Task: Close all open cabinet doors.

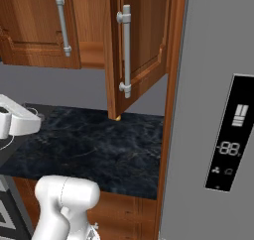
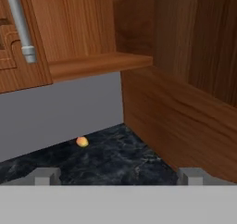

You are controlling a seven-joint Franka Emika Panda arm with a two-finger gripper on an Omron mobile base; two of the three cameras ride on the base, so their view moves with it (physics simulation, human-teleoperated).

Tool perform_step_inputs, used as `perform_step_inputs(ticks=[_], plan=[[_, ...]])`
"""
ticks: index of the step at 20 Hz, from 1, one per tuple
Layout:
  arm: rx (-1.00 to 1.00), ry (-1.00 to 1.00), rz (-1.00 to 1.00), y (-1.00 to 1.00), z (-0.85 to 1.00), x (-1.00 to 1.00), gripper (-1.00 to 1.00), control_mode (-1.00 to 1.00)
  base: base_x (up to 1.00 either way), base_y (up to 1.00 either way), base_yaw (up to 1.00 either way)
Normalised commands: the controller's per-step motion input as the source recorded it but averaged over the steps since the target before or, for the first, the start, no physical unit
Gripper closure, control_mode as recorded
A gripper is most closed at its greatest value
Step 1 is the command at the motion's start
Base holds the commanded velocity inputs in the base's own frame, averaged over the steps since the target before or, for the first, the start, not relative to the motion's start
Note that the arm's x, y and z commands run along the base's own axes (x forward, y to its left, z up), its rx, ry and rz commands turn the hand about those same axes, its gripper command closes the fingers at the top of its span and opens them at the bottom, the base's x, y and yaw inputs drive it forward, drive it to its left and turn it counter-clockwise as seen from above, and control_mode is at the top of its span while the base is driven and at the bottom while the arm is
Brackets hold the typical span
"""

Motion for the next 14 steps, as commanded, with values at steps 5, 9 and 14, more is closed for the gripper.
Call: perform_step_inputs(ticks=[5,9,14], plan=[[0.01,0.0,-0.01,-0.4,0.01,-0.72,-1.0,-1.0,0.0,0.0,0.0],[0.0,0.0,0.0,-0.34,0.0,-0.53,-1.0,-1.0,0.0,0.0,0.0],[0.0,-0.04,0.0,-0.48,0.0,-0.25,-1.0,-1.0,0.0,0.0,0.0]])
